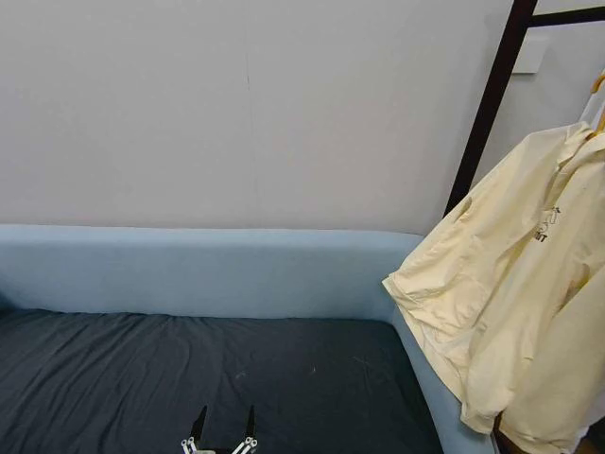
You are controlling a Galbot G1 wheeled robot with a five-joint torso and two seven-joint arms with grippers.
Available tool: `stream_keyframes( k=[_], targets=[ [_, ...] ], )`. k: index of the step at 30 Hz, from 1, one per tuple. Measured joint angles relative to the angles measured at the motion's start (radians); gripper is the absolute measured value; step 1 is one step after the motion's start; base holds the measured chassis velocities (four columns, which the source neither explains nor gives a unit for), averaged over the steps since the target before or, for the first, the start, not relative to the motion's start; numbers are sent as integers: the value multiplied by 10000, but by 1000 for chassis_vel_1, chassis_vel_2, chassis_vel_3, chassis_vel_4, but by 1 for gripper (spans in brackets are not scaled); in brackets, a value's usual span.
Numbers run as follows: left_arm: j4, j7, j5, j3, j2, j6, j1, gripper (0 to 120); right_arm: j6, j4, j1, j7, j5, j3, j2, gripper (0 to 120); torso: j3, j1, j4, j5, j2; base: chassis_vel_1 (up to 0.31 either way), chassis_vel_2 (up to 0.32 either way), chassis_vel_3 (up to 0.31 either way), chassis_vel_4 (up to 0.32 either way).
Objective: Pick up the clothes from the sofa and hang them on the clothes hanger.
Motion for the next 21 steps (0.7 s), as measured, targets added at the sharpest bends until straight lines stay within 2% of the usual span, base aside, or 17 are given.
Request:
stream_keyframes(
  k=[1, 4, 5, 6, 10, 11, 13, 15, 16, 18, 21],
  targets=[
    [0, 0, 0, 0, 0, 0, 0, 100, 0, 0, 0, 0, 0, 0, 0, 8, 0, 0, 0, 0, 0, 0, 0, 0, 0],
    [111, 4, -21, 297, 60, 191, -204, 100, 1087, -1263, 78, -831, -978, -326, 507, 8, 1, 1, -2, 7, -1, 0, 0, 0, 0],
    [141, 24, -21, 398, 73, 263, -266, 100, 1465, -1785, 276, -1031, -1180, -489, 634, 8, 0, 1, -12, 3, 0, 0, 0, 0, 0],
    [141, 24, -21, 398, 73, 263, -266, 100, 1465, -1785, 276, -1031, -1180, -489, 634, 8, 0, 1, -12, 3, 0, 0, 0, 0, 0],
    [134, 51, -12, 431, -7, 340, -216, 100, 2373, -3612, 2101, -1642, -1754, -1729, 837, 8, 1, 1, -6, 5, -1, 0, 0, 0, 0],
    [134, 51, -12, 431, -7, 340, -216, 100, 2373, -3612, 2101, -1642, -1754, -1729, 837, 8, 1, 1, -6, 5, -1, 0, 0, 0, 0],
    [128, 55, -14, 421, -64, 357, -200, 100, 2541, -4147, 3209, -1832, -1892, -2544, 849, 8, -1, 0, -4, -11, 1, 0, 0, 0, 0],
    [131, 60, -8, 417, -115, 364, -194, 100, 2675, -4690, 4463, -2034, -2123, -3658, 889, 8, 0, 1, -2, -3, 0, 0, 0, 0, 0],
    [131, 60, -8, 417, -115, 364, -194, 100, 2675, -4690, 4463, -2034, -2123, -3658, 889, 8, 0, 1, -2, -3, 0, 0, 0, 0, 0],
    [130, 66, 1, 438, -177, 377, -209, 100, 2819, -5076, 5466, -2186, -2437, -4566, 1004, 8, 1, 1, -2, 0, 0, 0, 0, 0, 0],
    [131, 65, 14, 438, -209, 401, -224, 100, 3033, -5413, 6334, -2266, -2937, -5331, 1259, 8, -1, 1, -3, 0, 0, 0, 0, 0, 0]
  ],
)
